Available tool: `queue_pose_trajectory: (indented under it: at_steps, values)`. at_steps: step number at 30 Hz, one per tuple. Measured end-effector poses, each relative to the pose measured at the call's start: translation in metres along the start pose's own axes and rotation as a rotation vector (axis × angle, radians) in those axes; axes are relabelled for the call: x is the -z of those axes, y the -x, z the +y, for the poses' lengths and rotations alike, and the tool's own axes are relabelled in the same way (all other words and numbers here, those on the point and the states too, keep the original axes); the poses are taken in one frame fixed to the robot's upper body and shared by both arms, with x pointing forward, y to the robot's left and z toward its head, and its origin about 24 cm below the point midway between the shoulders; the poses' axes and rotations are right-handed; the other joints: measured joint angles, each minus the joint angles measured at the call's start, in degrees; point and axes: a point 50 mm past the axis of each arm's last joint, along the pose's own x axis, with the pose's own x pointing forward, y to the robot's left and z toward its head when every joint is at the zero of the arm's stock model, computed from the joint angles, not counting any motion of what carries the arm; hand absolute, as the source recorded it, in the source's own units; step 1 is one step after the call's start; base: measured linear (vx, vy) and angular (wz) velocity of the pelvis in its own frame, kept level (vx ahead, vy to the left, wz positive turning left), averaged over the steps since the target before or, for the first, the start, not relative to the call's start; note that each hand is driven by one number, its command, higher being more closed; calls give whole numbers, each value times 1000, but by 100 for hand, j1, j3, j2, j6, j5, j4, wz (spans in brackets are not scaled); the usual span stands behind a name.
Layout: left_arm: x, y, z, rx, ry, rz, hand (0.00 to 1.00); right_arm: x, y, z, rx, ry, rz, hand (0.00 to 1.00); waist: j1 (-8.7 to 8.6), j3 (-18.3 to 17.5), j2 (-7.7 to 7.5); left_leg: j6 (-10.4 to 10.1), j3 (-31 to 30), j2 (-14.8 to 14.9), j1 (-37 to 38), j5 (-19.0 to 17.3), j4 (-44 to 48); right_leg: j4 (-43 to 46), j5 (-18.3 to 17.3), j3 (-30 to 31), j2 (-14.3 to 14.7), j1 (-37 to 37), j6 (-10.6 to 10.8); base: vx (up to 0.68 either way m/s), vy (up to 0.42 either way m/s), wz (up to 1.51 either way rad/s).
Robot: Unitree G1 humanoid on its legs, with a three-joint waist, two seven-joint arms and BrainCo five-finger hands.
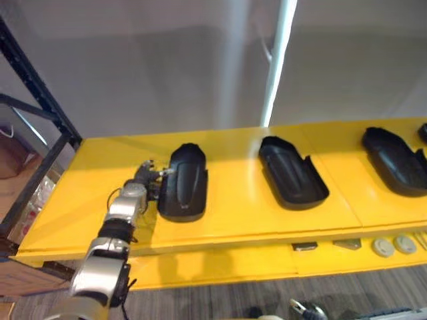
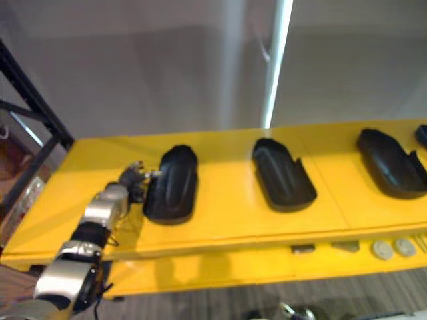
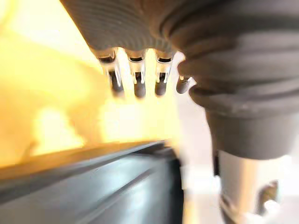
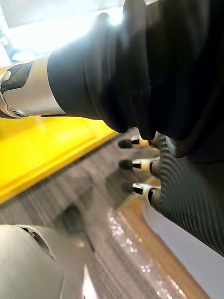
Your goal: Walk over and take plastic housings, then place them on the shelf
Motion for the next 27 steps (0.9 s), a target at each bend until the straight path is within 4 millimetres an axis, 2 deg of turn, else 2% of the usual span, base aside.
queue_pose_trajectory:
  at_steps: [5,6,8,9,11,13,16,18,21,22,24,25,27]
  values:
    - [-59,16,-8,57,115,-305,0,1,0,0,6,0,3,0,160,-3,-9,14,-44,-23,-21,12,3,-1,-6,-75,-39,63,-9,-31,-4,7]
    - [-65,18,-9,68,129,-336,0,1,0,0,5,2,3,0,168,-7,-15,14,-46,-27,-23,12,2,-1,-6,-76,-42,65,-9,-32,1,1]
    - [-93,32,-9,90,137,-491,0,1,0,3,-5,18,3,0,179,-19,-48,15,-47,-32,-29,12,2,0,-4,-76,-47,64,-9,0,0,0]
    - [-101,36,-10,101,152,-527,0,2,1,3,-6,18,5,0,188,-28,-62,15,-49,-34,-31,12,2,0,-4,-77,-48,65,-9,0,0,0]
    - [-127,50,-15,141,196,-652,0,3,1,4,-5,18,9,0,246,-48,-94,16,-51,-40,-40,12,2,1,-2,-78,-52,63,-8,0,0,0]
    - [-158,72,-19,183,265,-804,0,3,1,4,-2,18,9,0,292,-63,-116,17,-49,-52,-40,12,2,1,-2,-77,-62,63,-7,0,0,0]
    - [-181,95,-12,204,367,-941,0,3,1,4,1,18,8,0,307,-80,-102,18,-46,-61,-40,12,2,1,-1,-77,-70,64,-7,0,0,0]
    - [-187,103,-4,174,398,-996,0,3,1,3,6,19,8,0,313,-86,-99,19,-45,-61,-40,11,4,1,0,-77,-70,64,-8,0,0,0]
    - [-196,121,22,58,453,-1099,0,3,1,3,11,20,8,0,330,-130,-97,25,-44,-55,-48,8,12,1,2,-83,-69,66,-8,0,0,0]
    - [-196,130,38,5,440,-1139,0,4,1,2,15,20,12,0,330,-158,-92,37,-44,-52,-54,1,21,0,2,-87,-68,67,-8,-9,-7,4]
    - [-190,146,63,-90,417,-1199,0,8,3,-1,23,20,20,0,357,-212,-86,62,-116,-52,-123,-14,90,1,2,-151,-88,76,-7,-5,-4,17]
    - [-182,156,78,-151,414,-1227,0,11,4,-1,26,18,24,0,371,-211,-84,76,-191,-55,-137,-22,130,1,2,-230,-109,126,-7,0,4,28]
    - [-166,171,95,-251,371,-1258,0,16,6,-2,30,15,35,0,466,-223,-68,108,-245,-56,-142,-45,166,1,0,-283,-122,174,-8,-12,10,22]
